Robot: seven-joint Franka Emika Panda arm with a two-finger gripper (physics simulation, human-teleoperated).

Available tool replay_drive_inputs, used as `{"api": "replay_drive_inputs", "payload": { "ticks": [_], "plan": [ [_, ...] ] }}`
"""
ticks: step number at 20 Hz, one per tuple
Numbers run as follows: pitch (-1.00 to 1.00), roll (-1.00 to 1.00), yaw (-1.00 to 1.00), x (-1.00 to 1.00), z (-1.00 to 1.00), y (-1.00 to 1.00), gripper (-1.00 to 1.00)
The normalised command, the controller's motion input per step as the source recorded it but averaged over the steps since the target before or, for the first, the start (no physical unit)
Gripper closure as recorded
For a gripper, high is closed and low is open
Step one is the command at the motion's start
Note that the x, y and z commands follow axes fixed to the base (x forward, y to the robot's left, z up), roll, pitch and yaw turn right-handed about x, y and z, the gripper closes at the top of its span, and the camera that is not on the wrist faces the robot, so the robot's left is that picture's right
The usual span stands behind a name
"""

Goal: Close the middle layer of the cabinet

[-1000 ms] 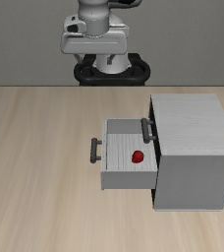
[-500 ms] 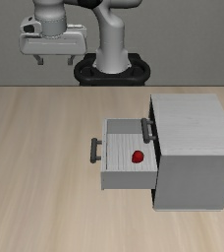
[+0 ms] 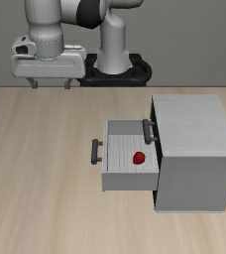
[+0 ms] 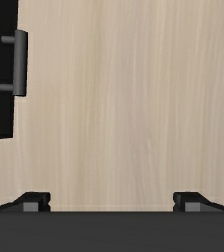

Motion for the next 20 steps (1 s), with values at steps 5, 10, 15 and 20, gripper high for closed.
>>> {"api": "replay_drive_inputs", "payload": {
  "ticks": [5,10,15,20],
  "plan": [
    [0.0,0.0,0.0,1.0,0.0,0.0,-1.0],
    [0.0,0.31,0.0,0.2,0.0,0.0,-1.0],
    [0.0,0.45,0.0,0.0,0.0,0.0,-1.0],
    [0.0,0.45,0.0,0.0,0.0,0.0,-1.0]
  ]
}}
